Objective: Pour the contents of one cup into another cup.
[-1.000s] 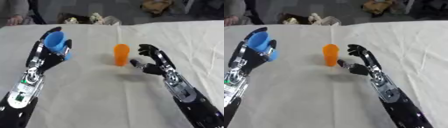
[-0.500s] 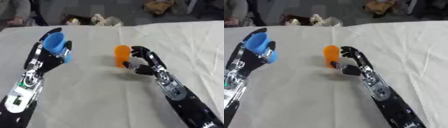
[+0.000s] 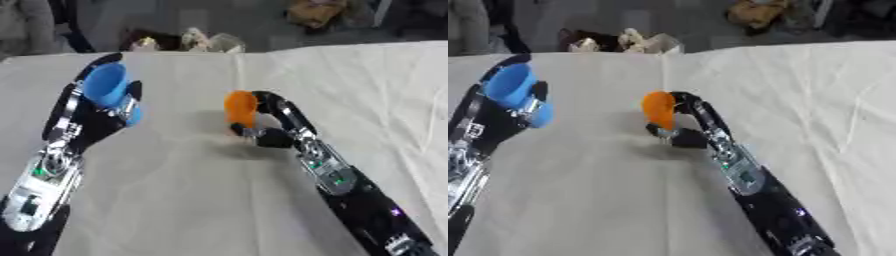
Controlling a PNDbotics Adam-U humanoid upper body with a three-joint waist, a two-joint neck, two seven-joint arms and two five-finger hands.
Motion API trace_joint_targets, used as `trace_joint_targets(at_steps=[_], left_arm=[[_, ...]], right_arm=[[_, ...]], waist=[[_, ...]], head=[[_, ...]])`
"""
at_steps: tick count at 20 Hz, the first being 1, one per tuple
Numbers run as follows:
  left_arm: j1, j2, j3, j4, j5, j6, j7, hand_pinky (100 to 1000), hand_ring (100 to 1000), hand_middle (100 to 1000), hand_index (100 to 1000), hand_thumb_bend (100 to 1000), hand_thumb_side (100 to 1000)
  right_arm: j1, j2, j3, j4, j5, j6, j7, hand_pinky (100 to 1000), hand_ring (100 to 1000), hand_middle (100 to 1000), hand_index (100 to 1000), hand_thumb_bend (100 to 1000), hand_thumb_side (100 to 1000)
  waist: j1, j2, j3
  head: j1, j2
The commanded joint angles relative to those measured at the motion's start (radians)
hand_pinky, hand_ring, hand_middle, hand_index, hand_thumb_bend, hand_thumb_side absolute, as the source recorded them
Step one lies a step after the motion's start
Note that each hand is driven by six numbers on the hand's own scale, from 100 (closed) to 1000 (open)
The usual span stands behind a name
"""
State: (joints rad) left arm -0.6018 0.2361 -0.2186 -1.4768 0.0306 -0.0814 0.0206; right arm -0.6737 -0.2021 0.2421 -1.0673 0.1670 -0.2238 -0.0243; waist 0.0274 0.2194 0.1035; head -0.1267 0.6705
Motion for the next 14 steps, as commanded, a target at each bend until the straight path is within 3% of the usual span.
trace_joint_targets(at_steps=[1, 9, 14], left_arm=[[-0.024, 0.005, -0.004, -0.023, 0.006, 0.0, -0.007, 100, 595, 486, 889, 100, 300], [-0.037, -0.003, -0.012, -0.022, 0.004, -0.002, -0.015, 100, 595, 486, 889, 100, 302], [-0.042, -0.006, -0.014, -0.023, 0.004, -0.002, -0.019, 100, 595, 486, 889, 100, 302]], right_arm=[[-0.032, 0.004, 0.006, 0.006, 0.018, -0.005, 0.015, 854, 744, 706, 845, 553, 338], [-0.061, 0.017, -0.001, 0.072, 0.056, -0.007, 0.013, 851, 740, 701, 837, 533, 328], [-0.076, 0.027, -0.008, 0.097, 0.068, -0.015, -0.006, 814, 657, 622, 785, 475, 332]], waist=[[-0.001, -0.014, 0.004], [-0.002, -0.005, 0.027], [-0.003, -0.002, 0.04]], head=[[-0.006, -0.014], [-0.015, -0.03], [-0.015, -0.037]])
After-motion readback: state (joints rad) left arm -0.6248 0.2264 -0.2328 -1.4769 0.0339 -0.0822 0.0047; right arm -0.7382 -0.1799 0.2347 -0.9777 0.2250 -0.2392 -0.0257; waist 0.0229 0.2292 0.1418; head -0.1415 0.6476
